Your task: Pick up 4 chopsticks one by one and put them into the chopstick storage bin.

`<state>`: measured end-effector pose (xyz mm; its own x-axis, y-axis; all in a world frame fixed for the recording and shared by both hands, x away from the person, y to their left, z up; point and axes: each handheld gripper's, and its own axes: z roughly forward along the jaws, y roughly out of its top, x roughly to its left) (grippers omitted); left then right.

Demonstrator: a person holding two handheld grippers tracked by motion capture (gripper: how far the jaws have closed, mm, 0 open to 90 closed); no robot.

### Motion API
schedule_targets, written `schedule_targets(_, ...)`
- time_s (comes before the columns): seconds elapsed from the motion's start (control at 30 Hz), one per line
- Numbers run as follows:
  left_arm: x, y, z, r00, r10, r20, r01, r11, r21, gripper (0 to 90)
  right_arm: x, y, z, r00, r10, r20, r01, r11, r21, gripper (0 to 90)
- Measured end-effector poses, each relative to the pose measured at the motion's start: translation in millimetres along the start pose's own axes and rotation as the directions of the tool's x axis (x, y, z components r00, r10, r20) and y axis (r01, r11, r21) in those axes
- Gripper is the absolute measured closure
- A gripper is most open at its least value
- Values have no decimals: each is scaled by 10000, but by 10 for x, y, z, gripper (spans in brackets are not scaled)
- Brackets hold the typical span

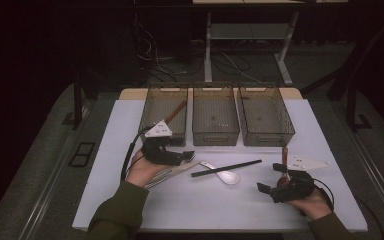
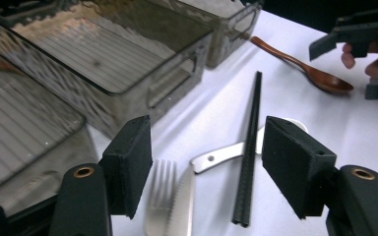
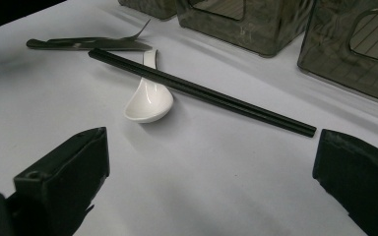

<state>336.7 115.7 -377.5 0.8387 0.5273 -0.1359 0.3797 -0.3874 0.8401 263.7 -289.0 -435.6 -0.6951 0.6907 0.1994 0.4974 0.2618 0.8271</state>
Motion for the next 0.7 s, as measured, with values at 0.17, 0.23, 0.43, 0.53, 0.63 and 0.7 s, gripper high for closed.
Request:
schedule_targets(0.17, -121, -77, 75, 9997, 180, 180, -184, 9996, 224, 373, 0, 0, 0, 10000, -12, 8, 12, 10000, -4, 5)
schedule_targets(0.23, -157, -104, 108, 9995, 218, 230, -223, 9995, 245, 397, 1, 0, 0, 10000, -8, 5, 8, 10000, -2, 5)
schedule_targets(0.43, -202, -166, 238, 9993, 294, 237, -305, 9984, 480, 554, 0, -1, 0, 10000, -27, 18, 27, 10000, -2, 5)
schedule_targets(0.53, -198, -195, 299, 9991, 398, 109, -405, 9966, 716, 656, 3, -2, -3, 10000, -1, 9, 1, 10000, 28, 5)
schedule_targets(0.63, -177, -225, 366, 9992, 388, 31, -389, 9946, 964, 758, 0, -5, -6, 10000, -2, 14, 2, 10000, 28, 5)
schedule_targets(0.7, -176, -248, 414, 9983, 573, -125, -552, 9901, 1291, 807, -2, -5, -8, 10000, -2, 16, 2, 10000, 24, 5)
